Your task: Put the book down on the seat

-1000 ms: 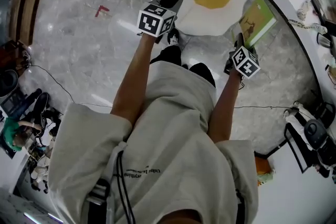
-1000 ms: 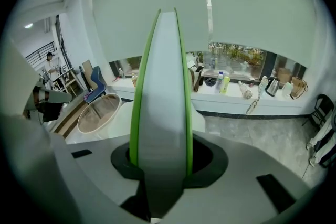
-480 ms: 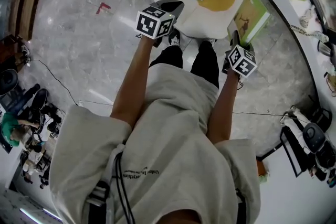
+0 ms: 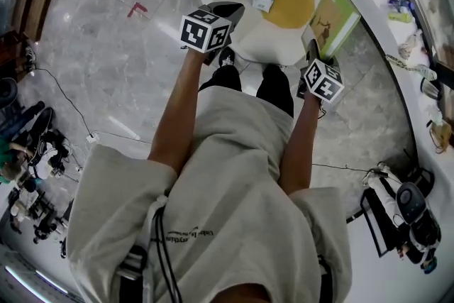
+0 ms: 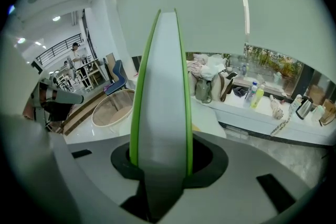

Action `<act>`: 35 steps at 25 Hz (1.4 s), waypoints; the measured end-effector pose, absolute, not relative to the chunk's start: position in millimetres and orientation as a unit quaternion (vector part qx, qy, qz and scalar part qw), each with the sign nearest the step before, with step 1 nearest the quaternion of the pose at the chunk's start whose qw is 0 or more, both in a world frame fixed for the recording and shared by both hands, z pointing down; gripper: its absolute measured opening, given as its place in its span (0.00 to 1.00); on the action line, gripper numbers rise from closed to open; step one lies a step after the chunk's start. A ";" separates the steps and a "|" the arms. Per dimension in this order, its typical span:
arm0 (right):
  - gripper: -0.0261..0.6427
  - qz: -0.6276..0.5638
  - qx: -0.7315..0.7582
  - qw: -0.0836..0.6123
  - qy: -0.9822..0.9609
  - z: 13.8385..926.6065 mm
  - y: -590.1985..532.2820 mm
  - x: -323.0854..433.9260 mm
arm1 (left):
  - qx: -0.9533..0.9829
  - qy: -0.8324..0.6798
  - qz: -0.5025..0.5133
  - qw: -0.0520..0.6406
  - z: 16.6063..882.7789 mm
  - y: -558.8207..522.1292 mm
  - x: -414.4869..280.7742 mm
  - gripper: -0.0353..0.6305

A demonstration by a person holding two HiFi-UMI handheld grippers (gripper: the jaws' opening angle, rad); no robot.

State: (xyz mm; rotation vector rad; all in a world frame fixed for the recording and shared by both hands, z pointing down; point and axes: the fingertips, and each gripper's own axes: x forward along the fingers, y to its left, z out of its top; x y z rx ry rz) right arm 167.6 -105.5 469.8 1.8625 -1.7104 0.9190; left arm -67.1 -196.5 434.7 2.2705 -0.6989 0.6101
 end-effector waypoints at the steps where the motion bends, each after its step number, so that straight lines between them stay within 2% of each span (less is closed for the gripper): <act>1: 0.24 0.335 0.669 0.225 -0.625 472.9 -107.9 172.0 | 0.869 -0.277 0.234 0.337 436.5 -196.4 -62.7 0.06; 8: 0.24 0.332 0.618 0.248 -0.668 480.6 -131.9 214.3 | 0.847 -0.338 0.225 0.344 436.6 -200.6 -15.1 0.06; 16: 0.24 0.317 0.560 0.260 -0.720 482.5 -151.2 251.2 | 0.826 -0.414 0.208 0.321 418.0 -193.0 44.9 0.06; 22: 0.24 0.344 0.533 0.241 -0.735 495.8 -152.6 263.1 | 0.801 -0.451 0.214 0.329 422.8 -163.5 46.2 0.06; 26: 0.24 0.354 0.490 0.268 -0.750 515.8 -141.9 246.3 | 0.781 -0.477 0.222 0.338 429.7 -148.6 34.1 0.06; 29: 0.24 0.366 0.480 0.258 -0.755 518.9 -142.3 236.0 | 0.765 -0.494 0.240 0.336 436.1 -143.8 24.1 0.06; 35: 0.24 0.379 0.494 0.247 -0.743 520.4 -145.9 233.7 | 0.782 -0.471 0.245 0.327 435.8 -157.6 29.1 0.06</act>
